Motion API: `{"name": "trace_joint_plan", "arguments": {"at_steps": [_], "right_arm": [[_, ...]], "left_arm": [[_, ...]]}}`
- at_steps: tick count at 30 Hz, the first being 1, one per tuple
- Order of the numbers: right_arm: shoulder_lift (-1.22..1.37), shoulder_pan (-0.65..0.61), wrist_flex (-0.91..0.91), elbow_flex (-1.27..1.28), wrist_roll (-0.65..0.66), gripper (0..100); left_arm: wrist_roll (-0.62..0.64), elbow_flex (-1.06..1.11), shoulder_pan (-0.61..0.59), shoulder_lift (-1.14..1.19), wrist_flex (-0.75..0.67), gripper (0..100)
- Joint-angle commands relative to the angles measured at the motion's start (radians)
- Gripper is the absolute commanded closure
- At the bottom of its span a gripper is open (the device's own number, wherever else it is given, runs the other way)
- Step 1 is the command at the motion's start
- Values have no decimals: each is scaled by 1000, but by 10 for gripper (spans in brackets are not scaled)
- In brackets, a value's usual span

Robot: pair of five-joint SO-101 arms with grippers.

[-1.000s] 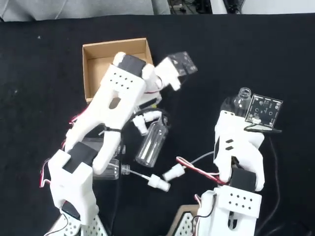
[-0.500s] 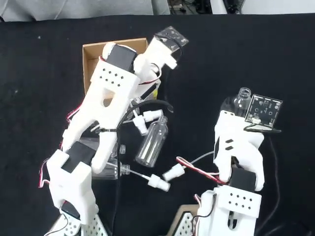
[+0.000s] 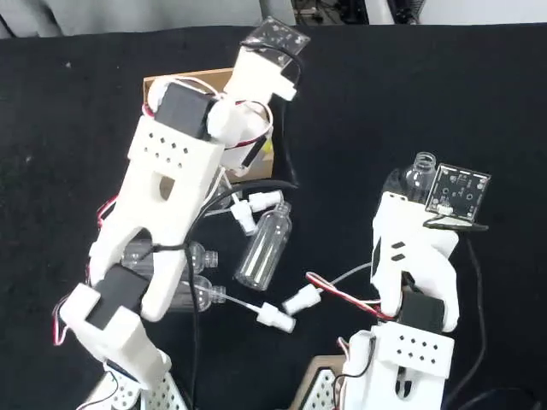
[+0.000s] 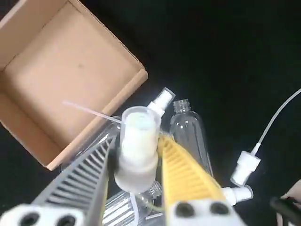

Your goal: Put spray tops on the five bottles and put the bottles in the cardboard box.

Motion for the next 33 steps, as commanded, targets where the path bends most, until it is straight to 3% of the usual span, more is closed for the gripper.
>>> {"name": "trace_joint_plan", "arguments": {"at_steps": [1, 6, 17, 33], "right_arm": [[-27, -32, -20, -7, 0, 840], [-27, -52, -18, -4, 0, 840], [-27, -66, -26, 1, 0, 840], [-27, -255, -26, 2, -6, 840]], "left_arm": [[20, 18, 31, -109, -3, 972], [20, 163, 42, -244, -68, 972], [21, 684, 19, -595, -404, 972], [290, 1030, -134, -864, -701, 971]]}}
